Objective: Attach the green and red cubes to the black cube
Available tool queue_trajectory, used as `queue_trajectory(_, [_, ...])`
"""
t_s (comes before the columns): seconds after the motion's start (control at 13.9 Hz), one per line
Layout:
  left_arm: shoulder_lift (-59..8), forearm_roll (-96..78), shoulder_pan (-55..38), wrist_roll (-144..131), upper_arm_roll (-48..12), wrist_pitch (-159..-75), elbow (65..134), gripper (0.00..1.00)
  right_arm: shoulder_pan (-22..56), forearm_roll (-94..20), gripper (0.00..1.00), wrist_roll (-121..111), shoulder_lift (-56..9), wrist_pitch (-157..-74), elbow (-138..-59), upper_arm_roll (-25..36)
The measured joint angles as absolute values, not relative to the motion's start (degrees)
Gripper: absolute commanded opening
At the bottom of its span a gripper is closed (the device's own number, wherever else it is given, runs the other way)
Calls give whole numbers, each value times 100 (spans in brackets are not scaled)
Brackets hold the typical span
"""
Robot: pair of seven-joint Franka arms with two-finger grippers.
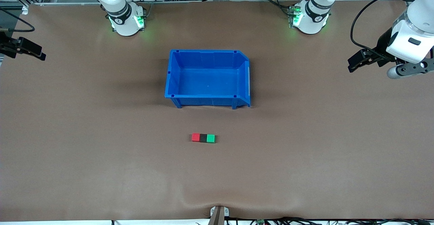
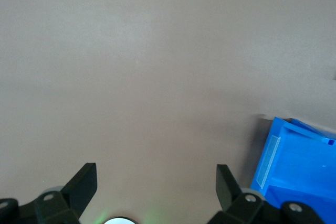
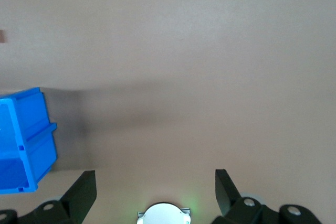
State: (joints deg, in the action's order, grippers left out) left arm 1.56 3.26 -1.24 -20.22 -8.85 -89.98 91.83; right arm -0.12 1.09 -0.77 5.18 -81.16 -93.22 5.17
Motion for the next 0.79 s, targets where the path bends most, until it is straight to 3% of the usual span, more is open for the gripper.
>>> queue_trajectory(0.79, [132,326,-125,-2022,-885,-8998,9183,100,99,237,100,-166,660,-8240,-9247,438])
